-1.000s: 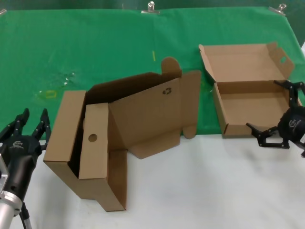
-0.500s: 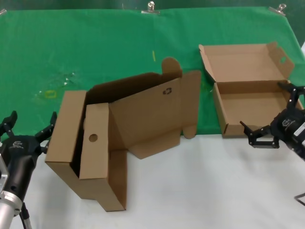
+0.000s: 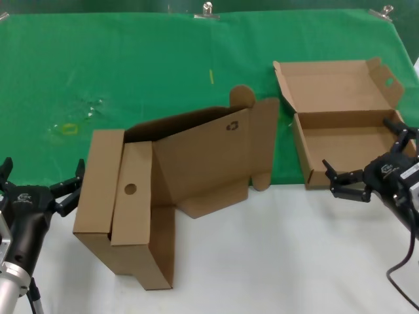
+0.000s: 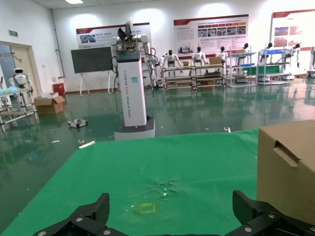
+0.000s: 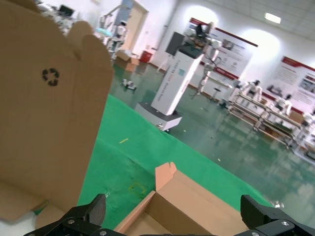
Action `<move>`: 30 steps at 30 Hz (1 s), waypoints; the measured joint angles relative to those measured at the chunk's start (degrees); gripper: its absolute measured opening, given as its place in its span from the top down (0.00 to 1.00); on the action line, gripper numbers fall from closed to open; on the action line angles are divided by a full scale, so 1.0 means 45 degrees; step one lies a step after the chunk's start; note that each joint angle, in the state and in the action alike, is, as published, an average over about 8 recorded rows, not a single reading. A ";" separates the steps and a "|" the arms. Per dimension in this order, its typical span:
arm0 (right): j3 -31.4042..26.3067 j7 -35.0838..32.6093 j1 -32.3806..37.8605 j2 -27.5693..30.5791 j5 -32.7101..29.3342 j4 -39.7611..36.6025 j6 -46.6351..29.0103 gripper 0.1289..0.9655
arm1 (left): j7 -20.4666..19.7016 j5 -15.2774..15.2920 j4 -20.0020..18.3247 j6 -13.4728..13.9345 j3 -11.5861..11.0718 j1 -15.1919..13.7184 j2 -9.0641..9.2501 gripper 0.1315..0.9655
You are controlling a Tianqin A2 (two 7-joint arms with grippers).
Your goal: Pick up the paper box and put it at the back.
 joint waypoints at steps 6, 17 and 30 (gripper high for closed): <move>-0.0152 0.0796 -0.0117 -0.0426 -0.0068 0.0135 0.0700 0.00 | -0.0001 0.0000 0.0000 0.0000 0.0000 0.0000 0.0000 0.11; -0.0428 0.2241 -0.0329 -0.1199 -0.0191 0.0379 0.1970 0.00 | -0.0003 -0.0002 0.0000 0.0000 0.0000 0.0000 0.0000 0.03; -0.0703 0.3688 -0.0541 -0.1971 -0.0314 0.0622 0.3241 0.00 | -0.0003 -0.0002 0.0000 0.0000 0.0000 0.0000 0.0000 0.00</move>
